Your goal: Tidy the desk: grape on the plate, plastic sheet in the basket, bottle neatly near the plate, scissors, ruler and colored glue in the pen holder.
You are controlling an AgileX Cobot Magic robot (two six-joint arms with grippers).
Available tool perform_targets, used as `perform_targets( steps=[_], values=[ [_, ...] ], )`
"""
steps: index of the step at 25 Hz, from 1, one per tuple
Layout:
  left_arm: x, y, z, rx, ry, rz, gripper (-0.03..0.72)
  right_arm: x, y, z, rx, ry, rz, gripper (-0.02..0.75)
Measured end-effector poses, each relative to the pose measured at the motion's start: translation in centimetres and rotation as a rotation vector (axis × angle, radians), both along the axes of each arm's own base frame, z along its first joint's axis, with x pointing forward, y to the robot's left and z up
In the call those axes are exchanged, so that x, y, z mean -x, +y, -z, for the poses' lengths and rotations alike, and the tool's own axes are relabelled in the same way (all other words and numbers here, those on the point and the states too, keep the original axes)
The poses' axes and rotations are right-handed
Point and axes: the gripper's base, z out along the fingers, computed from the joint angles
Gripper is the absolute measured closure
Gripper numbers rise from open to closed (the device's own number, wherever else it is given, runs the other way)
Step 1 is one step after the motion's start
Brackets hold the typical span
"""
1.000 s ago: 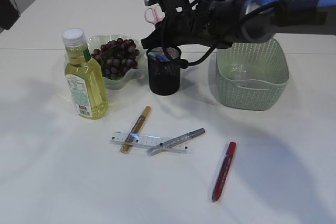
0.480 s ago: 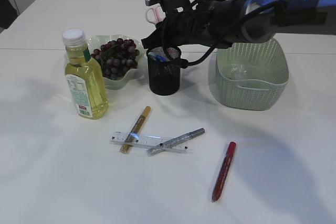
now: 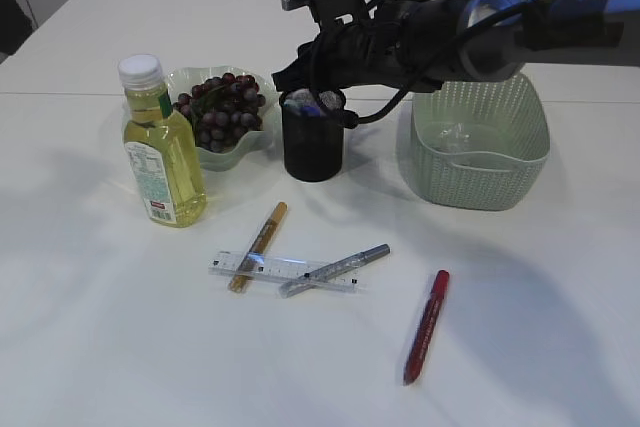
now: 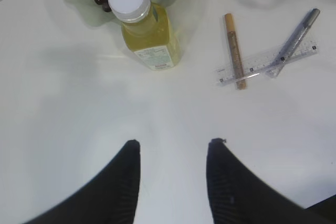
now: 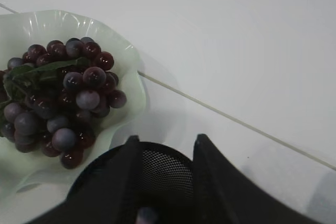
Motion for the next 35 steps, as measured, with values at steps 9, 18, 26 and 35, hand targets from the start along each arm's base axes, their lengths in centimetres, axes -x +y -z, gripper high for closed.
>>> perform_targets(
  steps=[9, 18, 26, 35],
  values=[
    [0.0, 0.0, 0.0, -0.002, -0.001, 0.0, 0.38, -0.1, -0.3, -0.1, 0.008, 0.008, 0.033, 0.46],
    [0.0, 0.1, 0.0, -0.009, -0.005, -0.002, 0.38, 0.6, -2.0, -3.2, 0.056, 0.007, 0.166, 0.461],
    [0.0, 0.1, 0.0, -0.01, -0.006, -0.003, 0.38, 2.6, -3.4, -3.2, 0.435, 0.138, 0.296, 0.461],
    [-0.2, 0.3, -0.1, -0.034, -0.02, -0.009, 0.38, 6.7, -1.1, -6.0, 0.486, 0.26, 0.278, 0.462]
  ],
)
